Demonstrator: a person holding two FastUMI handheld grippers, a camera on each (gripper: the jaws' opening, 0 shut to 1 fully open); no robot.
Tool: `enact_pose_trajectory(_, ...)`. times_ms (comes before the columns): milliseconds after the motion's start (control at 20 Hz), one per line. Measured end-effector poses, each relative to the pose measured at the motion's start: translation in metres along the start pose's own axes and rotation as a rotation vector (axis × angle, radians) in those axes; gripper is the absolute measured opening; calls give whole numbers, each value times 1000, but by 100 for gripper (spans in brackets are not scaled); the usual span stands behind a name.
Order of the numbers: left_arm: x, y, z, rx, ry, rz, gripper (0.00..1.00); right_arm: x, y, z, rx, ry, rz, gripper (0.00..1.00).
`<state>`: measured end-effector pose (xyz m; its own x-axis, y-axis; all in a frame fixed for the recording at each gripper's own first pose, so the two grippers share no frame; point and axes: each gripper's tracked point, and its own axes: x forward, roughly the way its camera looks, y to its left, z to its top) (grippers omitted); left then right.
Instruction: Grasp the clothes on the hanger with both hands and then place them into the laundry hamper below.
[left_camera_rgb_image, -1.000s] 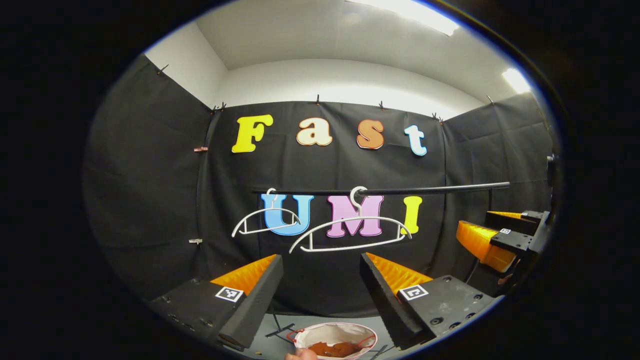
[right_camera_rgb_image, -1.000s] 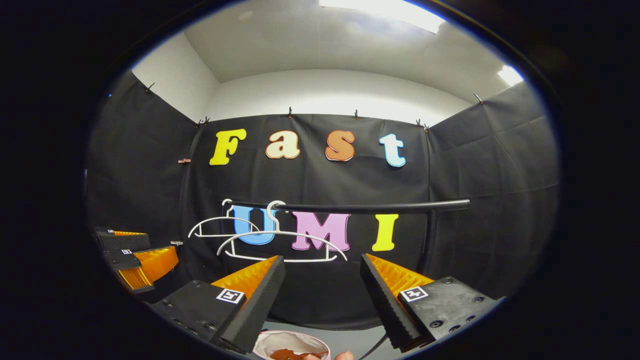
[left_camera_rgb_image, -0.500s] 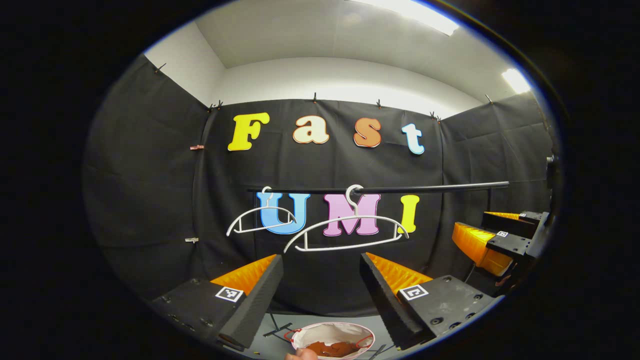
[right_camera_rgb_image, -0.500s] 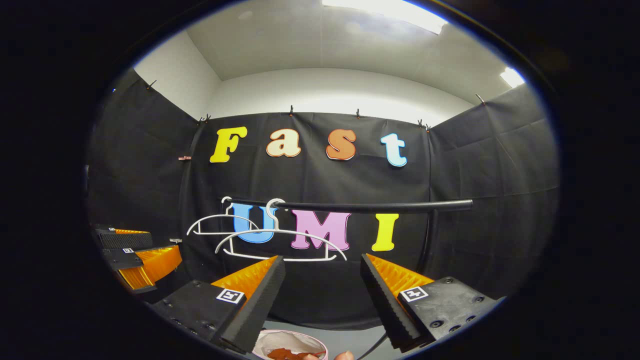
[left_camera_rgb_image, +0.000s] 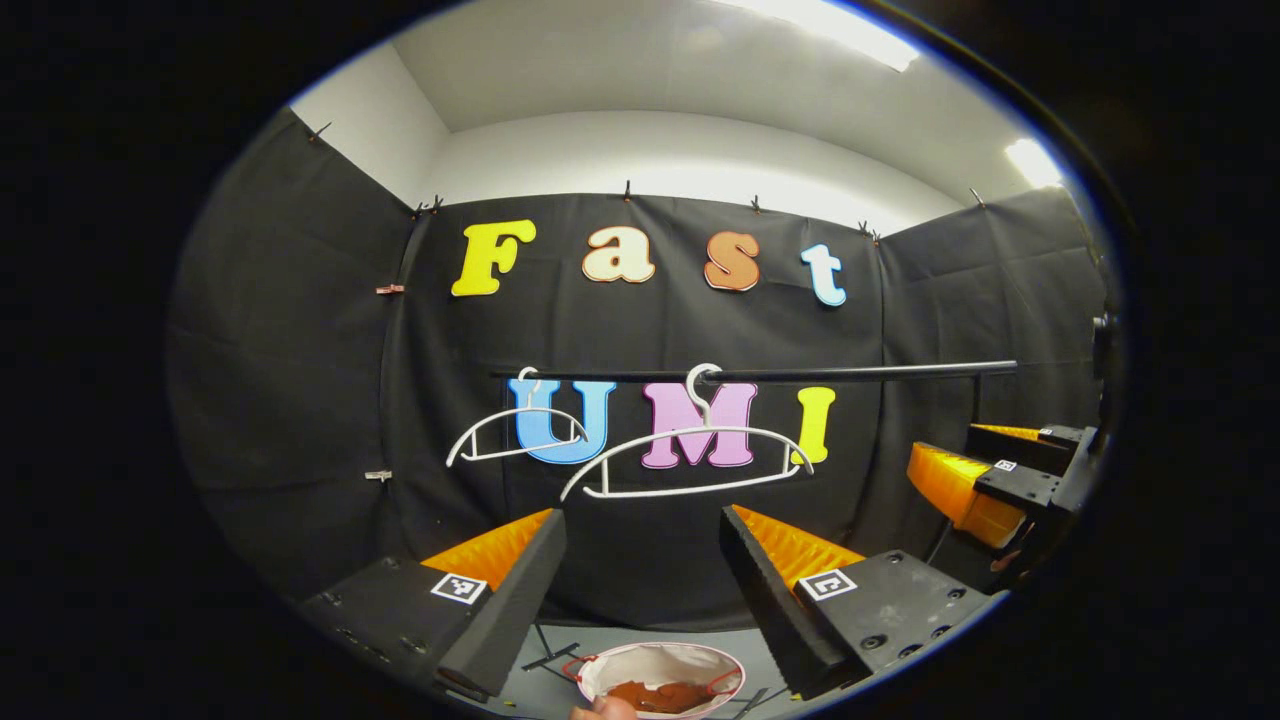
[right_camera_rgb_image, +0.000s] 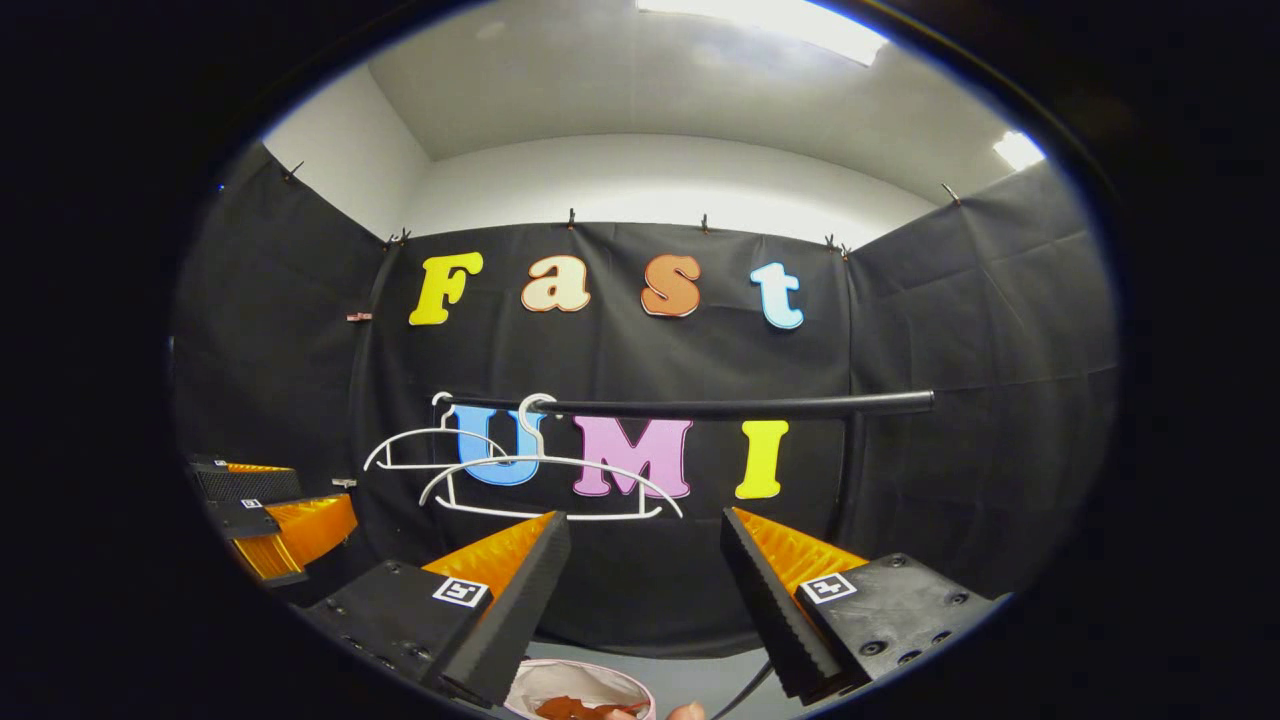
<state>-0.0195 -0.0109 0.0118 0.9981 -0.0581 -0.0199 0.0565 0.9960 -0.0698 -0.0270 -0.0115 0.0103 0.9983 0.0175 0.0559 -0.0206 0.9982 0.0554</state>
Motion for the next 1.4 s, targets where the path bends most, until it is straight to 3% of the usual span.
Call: enact_pose_trajectory(1400, 3, -1, -6, 5, 22, 15, 97, 2, -3, -5, 4, 15, -1, 97)
